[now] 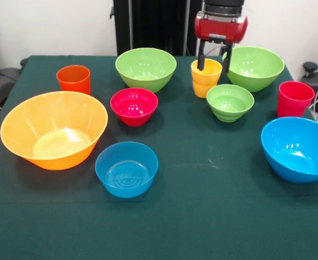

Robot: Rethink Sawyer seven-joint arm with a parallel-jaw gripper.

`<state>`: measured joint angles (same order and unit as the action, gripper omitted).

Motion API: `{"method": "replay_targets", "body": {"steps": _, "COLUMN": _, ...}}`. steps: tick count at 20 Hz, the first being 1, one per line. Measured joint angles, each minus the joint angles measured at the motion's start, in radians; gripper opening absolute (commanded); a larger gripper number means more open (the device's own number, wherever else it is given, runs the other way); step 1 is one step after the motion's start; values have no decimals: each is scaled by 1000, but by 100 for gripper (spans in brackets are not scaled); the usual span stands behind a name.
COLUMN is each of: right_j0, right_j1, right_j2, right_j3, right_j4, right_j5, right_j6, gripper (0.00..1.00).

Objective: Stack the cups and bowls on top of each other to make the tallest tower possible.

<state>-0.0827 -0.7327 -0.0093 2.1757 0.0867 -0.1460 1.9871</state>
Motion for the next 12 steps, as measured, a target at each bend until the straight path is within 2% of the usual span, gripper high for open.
{"method": "replay_targets", "body": {"steps": 12, "right_j0": -52, "right_j1": 44, "right_j2": 93, "right_j3": 48, "right_j4": -4, "right_j5": -34, "right_j6": 63, "gripper": 100}}
